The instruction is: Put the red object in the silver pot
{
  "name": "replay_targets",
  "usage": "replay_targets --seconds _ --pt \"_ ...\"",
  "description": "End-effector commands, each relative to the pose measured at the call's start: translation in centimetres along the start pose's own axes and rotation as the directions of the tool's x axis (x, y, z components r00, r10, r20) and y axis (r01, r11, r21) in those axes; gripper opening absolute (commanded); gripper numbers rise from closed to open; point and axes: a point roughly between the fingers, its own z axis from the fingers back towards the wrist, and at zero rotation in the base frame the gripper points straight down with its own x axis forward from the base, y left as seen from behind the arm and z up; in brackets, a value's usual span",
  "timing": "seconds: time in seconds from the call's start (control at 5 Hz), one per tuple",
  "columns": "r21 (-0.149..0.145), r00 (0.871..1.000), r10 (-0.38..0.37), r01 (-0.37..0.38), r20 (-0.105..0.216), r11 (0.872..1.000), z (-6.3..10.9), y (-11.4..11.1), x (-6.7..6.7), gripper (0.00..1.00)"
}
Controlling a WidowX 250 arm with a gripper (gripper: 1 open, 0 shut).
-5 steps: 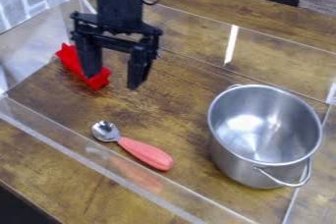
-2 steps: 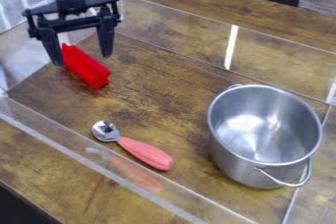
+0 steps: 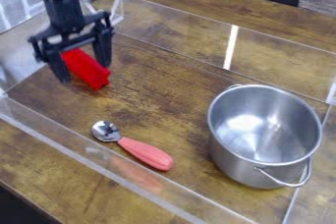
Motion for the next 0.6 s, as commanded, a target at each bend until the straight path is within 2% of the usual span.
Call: replay_targets --seconds 0.0,0.2,0.4 --pt "-0.055 0.987 0.160 -0.158 0.023 0.986 0.2 -0.7 0.2 1.00" --pt "-0.071 0.964 0.267 -0.265 0.012 0.961 -0.5 -1.5 0.0 1.00" --pt "-0.078 0.960 0.282 -0.281 -0.004 0.957 -1.3 -1.6 1.3 1.00"
